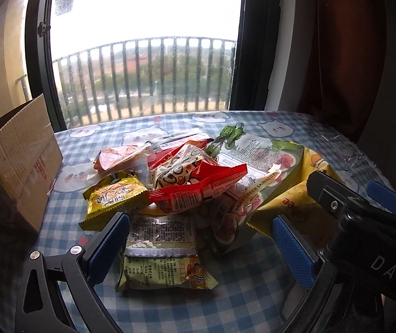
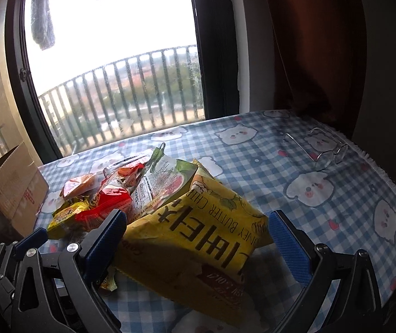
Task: Organize snacks
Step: 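Grasp the yellow Calbee chip bag with the right tool while the left tool grasps the green-silver packet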
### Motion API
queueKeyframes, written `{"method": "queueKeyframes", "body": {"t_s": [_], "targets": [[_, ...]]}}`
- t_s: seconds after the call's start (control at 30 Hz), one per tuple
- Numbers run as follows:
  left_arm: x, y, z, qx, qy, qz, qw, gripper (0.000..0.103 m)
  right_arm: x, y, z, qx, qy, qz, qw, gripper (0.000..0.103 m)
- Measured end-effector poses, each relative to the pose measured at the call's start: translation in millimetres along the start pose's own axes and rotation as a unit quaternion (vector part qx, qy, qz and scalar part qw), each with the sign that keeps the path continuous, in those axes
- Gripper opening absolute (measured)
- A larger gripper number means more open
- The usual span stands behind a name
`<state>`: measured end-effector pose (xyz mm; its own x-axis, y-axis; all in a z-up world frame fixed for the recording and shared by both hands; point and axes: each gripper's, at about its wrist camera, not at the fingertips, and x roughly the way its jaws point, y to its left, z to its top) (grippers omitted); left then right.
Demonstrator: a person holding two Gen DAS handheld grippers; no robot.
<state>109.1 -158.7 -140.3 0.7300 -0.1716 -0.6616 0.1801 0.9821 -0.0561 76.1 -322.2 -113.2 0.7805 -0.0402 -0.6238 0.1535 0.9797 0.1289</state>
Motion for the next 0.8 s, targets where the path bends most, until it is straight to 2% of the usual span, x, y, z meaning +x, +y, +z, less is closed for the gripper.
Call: {"method": "queueKeyframes", "body": {"t_s": [0.1,0.2,0.33,0.5,0.63,0.73,0.8], "targets": [[12.5,-3.1,-4.0,0.015,0.021,0.010,0.9996,0.103,18.2,-5.7,-1.7,0.009,0.022,-0.005,1.000,0.103],[22.0,-4.4,-7.7,0.025,0.030,0.013,0.9991,0.103,34.1,-14.4,-7.5,0.035,0.047,0.013,0.998,0.103],[23.7,-3.0,-10.0,0.031,0.025,0.021,0.9990,0.103,39.7,-13.4,-10.6,0.032,0.042,0.006,0.999,0.103],[23.1,2.5,-12.7,0.039,0.021,0.060,0.9972,0.103,46.1,-9.0,-16.6,0.020,0.043,-0.014,0.999,0.103],[30.8,8.9,-18.9,0.033,0.040,0.071,0.9961,0.103,52.9,-15.6,-26.2,0.045,0.056,0.003,0.997,0.102],[40.7,7.9,-25.5,0.041,0.065,0.065,0.9949,0.102,51.8,-12.5,-29.7,0.043,0.055,0.003,0.998,0.102],[46.4,7.4,-29.2,0.046,0.076,0.066,0.9938,0.096,50.6,-6.3,-31.8,0.031,0.056,0.005,0.998,0.102]]}}
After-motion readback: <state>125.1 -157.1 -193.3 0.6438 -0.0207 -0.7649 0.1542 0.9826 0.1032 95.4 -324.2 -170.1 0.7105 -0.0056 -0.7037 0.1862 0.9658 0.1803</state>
